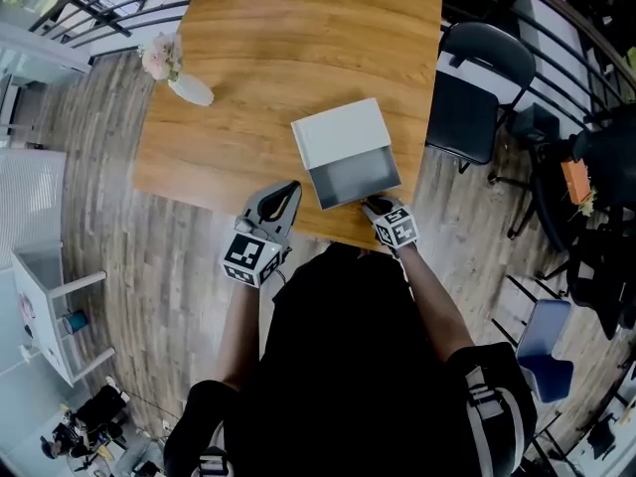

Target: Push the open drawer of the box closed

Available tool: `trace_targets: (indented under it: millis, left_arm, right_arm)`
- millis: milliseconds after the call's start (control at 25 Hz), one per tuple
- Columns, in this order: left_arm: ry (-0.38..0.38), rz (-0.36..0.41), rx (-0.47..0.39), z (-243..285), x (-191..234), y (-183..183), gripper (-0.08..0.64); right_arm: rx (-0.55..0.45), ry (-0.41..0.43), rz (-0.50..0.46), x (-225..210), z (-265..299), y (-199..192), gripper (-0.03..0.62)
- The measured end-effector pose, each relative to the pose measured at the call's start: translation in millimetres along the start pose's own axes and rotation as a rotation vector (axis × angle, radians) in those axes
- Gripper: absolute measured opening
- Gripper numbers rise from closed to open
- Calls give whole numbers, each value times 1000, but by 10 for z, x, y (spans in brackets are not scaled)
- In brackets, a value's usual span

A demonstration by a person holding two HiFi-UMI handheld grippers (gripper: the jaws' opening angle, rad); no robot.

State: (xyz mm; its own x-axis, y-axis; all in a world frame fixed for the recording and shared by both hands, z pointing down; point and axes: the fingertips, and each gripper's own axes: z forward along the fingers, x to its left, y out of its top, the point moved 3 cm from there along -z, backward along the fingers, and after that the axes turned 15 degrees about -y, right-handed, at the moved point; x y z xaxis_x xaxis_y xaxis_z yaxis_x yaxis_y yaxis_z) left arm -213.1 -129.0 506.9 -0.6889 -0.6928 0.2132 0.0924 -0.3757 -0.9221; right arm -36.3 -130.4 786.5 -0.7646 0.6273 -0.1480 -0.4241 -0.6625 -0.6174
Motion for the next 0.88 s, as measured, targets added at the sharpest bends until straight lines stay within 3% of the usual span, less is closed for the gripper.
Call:
trace_targets:
  millis: [360, 880]
  left_arm:
    - [-35, 0, 7, -15, 148, -58, 23]
    - [-55, 7, -12, -104, 268, -26, 23]
  right_arm:
    - [34, 0, 109, 61, 129, 51, 90]
    - [41, -26, 147, 97, 116, 64, 83]
